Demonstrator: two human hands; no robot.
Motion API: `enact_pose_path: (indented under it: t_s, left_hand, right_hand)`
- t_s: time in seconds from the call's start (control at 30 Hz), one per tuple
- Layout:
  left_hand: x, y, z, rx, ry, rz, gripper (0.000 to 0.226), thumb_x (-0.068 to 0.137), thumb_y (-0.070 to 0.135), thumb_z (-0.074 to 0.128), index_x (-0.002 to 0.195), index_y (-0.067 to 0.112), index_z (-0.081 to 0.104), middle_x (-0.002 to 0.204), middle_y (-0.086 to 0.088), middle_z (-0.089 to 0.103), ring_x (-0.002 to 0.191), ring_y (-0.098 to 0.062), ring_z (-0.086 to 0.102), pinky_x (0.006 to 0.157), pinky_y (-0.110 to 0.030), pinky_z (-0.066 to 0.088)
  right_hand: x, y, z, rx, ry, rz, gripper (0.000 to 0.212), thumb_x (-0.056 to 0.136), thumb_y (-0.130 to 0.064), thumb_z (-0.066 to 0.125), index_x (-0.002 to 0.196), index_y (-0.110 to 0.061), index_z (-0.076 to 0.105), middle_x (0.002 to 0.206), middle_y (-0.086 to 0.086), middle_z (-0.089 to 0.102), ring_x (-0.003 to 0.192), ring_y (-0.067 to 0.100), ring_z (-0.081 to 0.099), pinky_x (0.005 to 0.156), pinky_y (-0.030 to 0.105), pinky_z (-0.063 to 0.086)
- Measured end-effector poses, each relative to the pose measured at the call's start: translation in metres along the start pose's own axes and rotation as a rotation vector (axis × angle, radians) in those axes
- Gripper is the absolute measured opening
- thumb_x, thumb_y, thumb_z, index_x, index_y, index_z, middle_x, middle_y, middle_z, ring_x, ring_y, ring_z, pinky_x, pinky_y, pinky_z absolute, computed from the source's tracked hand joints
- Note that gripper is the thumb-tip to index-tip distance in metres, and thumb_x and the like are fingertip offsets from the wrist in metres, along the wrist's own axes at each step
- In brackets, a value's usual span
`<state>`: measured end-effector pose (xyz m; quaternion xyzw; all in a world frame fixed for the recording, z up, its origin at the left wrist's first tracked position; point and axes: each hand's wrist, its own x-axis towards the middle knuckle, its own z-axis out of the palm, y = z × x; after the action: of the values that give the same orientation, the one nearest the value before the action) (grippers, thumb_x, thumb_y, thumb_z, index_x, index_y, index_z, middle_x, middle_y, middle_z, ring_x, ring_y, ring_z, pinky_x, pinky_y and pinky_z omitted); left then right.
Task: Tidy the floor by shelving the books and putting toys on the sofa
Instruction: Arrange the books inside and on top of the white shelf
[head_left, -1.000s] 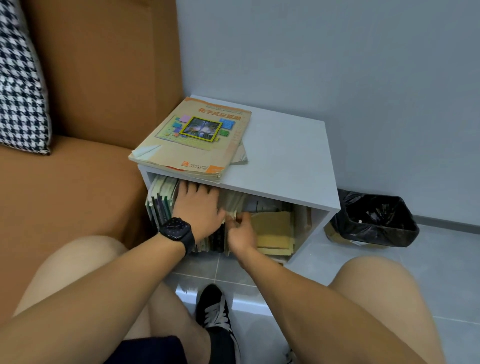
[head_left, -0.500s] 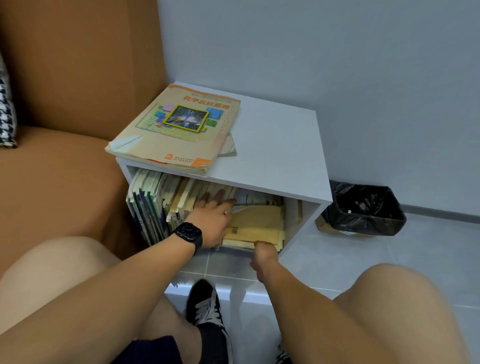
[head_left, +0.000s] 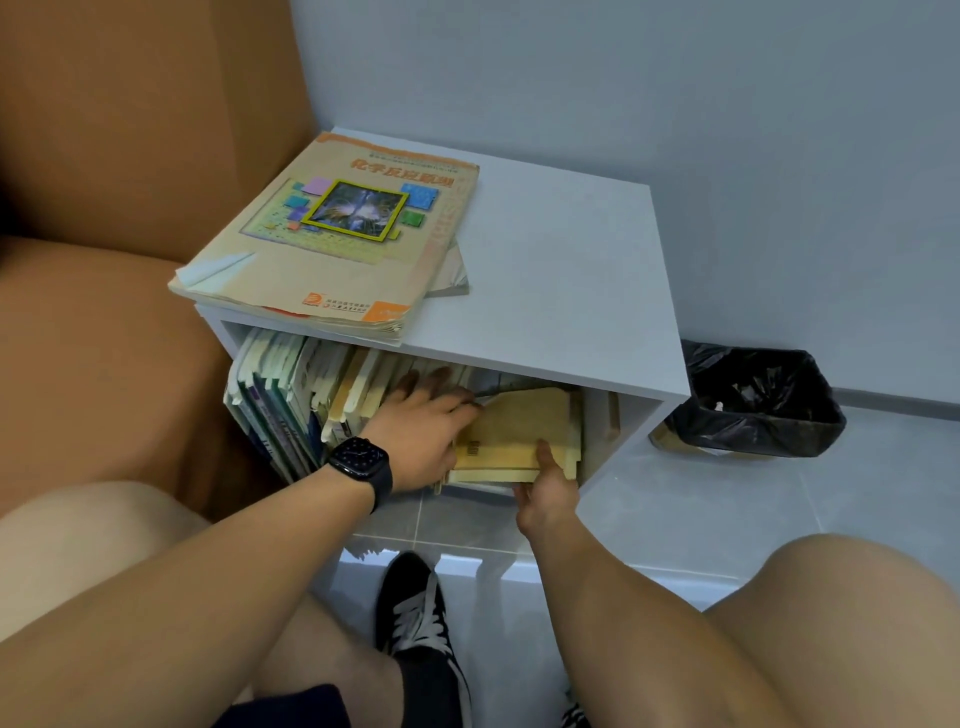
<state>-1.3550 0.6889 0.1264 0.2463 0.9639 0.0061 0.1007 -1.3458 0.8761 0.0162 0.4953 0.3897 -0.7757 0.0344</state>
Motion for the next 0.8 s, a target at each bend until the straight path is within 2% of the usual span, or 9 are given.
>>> enact_pose_path:
  t_s: [0.1, 0.2, 0.27, 0.33, 0.4, 0.5, 0.63, 0.73, 0.8]
  left_hand:
    - [0.003, 0.005, 0.001, 0.054, 0.059, 0.004, 0.054, 0.093, 0.037, 0.048, 0.146, 0.031, 0.044, 0.151, 0.007, 0.044, 0.144, -0.028, 0.029, 0.116, -0.048, 0.032]
    - [0.015, 0.010, 0.000, 0.033, 0.167, 0.065, 0.049, 0.095, 0.041, 0.042, 0.142, 0.032, 0.049, 0.149, 0.008, 0.049, 0.138, -0.022, 0.040, 0.107, -0.044, 0.042]
    - [0.025, 0.015, 0.004, 0.038, 0.172, 0.166, 0.049, 0.097, 0.042, 0.038, 0.144, 0.035, 0.048, 0.152, 0.008, 0.047, 0.143, -0.022, 0.036, 0.116, -0.045, 0.033]
    - [0.028, 0.017, 0.009, 0.115, 0.112, 0.228, 0.047, 0.099, 0.043, 0.036, 0.143, 0.036, 0.050, 0.154, 0.007, 0.046, 0.150, -0.026, 0.026, 0.124, -0.048, 0.016]
    - [0.026, 0.017, 0.012, 0.203, 0.051, 0.215, 0.043, 0.098, 0.040, 0.042, 0.139, 0.033, 0.055, 0.150, 0.007, 0.050, 0.152, -0.029, 0.020, 0.124, -0.051, 0.004]
    - [0.026, 0.015, 0.012, 0.265, -0.011, 0.169, 0.038, 0.094, 0.034, 0.048, 0.128, 0.028, 0.064, 0.145, 0.009, 0.052, 0.153, -0.027, 0.017, 0.124, -0.054, 0.002]
    - [0.025, 0.010, 0.021, 0.290, 0.037, 0.201, 0.033, 0.090, 0.032, 0.052, 0.115, 0.023, 0.072, 0.133, 0.006, 0.061, 0.147, -0.032, 0.028, 0.120, -0.059, 0.015]
    - [0.026, 0.009, 0.024, 0.274, 0.071, 0.210, 0.033, 0.087, 0.031, 0.055, 0.114, 0.020, 0.071, 0.127, 0.003, 0.064, 0.142, -0.033, 0.036, 0.118, -0.059, 0.021]
    - [0.027, 0.011, 0.025, 0.264, 0.088, 0.196, 0.032, 0.087, 0.031, 0.056, 0.113, 0.020, 0.071, 0.126, 0.002, 0.064, 0.141, -0.033, 0.036, 0.117, -0.059, 0.020]
  right_hand:
    - [-0.015, 0.003, 0.012, -0.412, 0.065, -0.370, 0.054, 0.092, -0.036, 0.072, 0.138, -0.018, 0.051, 0.125, 0.003, 0.064, 0.110, 0.027, 0.062, 0.099, 0.041, 0.052]
    - [-0.041, 0.019, 0.027, -0.851, -0.206, -0.717, 0.035, 0.099, -0.020, 0.056, 0.133, -0.019, 0.049, 0.110, -0.002, 0.062, 0.098, 0.019, 0.061, 0.080, 0.031, 0.049]
    - [-0.046, 0.029, 0.029, -1.051, -0.335, -0.828, 0.025, 0.097, -0.019, 0.052, 0.122, -0.015, 0.052, 0.109, 0.004, 0.062, 0.093, 0.017, 0.060, 0.073, 0.027, 0.045]
    - [-0.041, 0.033, 0.026, -1.123, -0.363, -0.814, 0.030, 0.094, -0.017, 0.052, 0.124, -0.013, 0.053, 0.114, 0.005, 0.062, 0.094, 0.014, 0.058, 0.075, 0.025, 0.043]
    - [-0.033, 0.029, 0.015, -1.027, -0.403, -0.652, 0.036, 0.089, -0.006, 0.051, 0.120, -0.021, 0.059, 0.112, -0.001, 0.066, 0.098, 0.014, 0.061, 0.082, 0.027, 0.047]
    - [-0.013, 0.023, -0.001, -1.087, -0.305, -0.573, 0.043, 0.086, 0.004, 0.046, 0.116, -0.020, 0.067, 0.120, 0.000, 0.068, 0.113, 0.022, 0.062, 0.098, 0.030, 0.048]
    - [0.022, 0.016, -0.010, -1.601, -0.167, -0.727, 0.052, 0.096, -0.016, 0.051, 0.147, -0.019, 0.044, 0.154, 0.007, 0.040, 0.138, 0.028, 0.040, 0.110, 0.037, 0.040]
    - [0.035, 0.014, 0.000, -1.961, -0.155, -0.788, 0.065, 0.098, -0.034, 0.052, 0.157, -0.023, 0.025, 0.159, 0.008, 0.032, 0.145, 0.030, 0.028, 0.116, 0.043, 0.030]
    - [0.042, 0.014, 0.010, -2.161, -0.073, -0.899, 0.064, 0.100, -0.042, 0.047, 0.156, -0.019, 0.026, 0.154, 0.013, 0.038, 0.143, 0.034, 0.029, 0.117, 0.046, 0.024]
